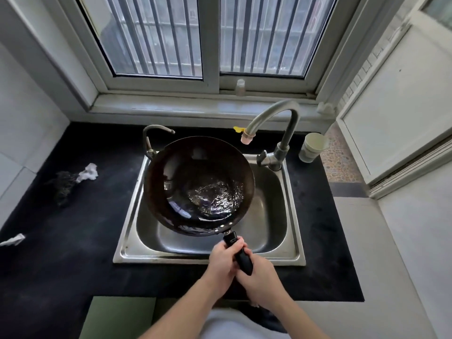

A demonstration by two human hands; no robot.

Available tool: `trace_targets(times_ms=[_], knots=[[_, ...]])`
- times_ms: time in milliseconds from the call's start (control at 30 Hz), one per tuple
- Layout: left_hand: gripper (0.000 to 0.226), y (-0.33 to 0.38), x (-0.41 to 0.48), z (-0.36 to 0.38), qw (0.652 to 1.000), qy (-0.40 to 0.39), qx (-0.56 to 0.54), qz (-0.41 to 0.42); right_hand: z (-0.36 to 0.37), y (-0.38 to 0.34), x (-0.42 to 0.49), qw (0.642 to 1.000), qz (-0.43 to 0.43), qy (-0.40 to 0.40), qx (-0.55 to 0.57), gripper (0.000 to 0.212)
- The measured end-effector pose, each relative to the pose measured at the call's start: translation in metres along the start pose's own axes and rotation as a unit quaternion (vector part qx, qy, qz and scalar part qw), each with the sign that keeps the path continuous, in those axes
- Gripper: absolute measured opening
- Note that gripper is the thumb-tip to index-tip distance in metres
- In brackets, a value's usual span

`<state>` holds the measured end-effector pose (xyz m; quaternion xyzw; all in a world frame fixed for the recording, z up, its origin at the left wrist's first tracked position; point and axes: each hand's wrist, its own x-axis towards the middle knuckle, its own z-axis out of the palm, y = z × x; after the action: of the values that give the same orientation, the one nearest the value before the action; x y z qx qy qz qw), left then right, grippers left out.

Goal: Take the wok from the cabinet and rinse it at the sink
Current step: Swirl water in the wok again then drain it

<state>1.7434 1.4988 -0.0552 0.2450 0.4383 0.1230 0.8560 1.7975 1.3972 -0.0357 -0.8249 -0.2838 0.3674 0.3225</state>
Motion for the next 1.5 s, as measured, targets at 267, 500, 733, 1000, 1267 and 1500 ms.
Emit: trace_targets(times_ms=[267,500,733,1000,1267,1500], knots=[[0.011,-0.006,-0.020,-0.031,1.000,-0.005,-0.008,-0.026,0.023,-0.003,-0.020,1.000,0.015,-0.023,-0.014,0.027],[0.010,-0.016,-0.036,-0.039,0.998,-0.048,-0.003,-0.050,0.041,-0.010,-0.054,0.980,0.070,0.039,-0.182,0.046],[0.008,-0.021,-0.043,-0.036,0.996,-0.068,-0.017,-0.047,0.050,-0.013,-0.069,0.972,0.083,0.125,-0.182,0.038],[0.011,-0.019,-0.045,-0.040,0.999,-0.011,0.045,0.013,0.050,-0.001,-0.064,0.990,0.058,0.106,-0.070,0.031],[0.015,-0.018,-0.039,-0.010,0.998,0.061,-0.017,0.009,0.022,0.012,-0.038,0.998,0.009,0.034,0.043,0.044],[0.013,-0.023,-0.040,0.005,0.988,0.140,0.003,0.066,0.012,0.018,-0.025,0.997,-0.021,0.000,0.071,0.049]])
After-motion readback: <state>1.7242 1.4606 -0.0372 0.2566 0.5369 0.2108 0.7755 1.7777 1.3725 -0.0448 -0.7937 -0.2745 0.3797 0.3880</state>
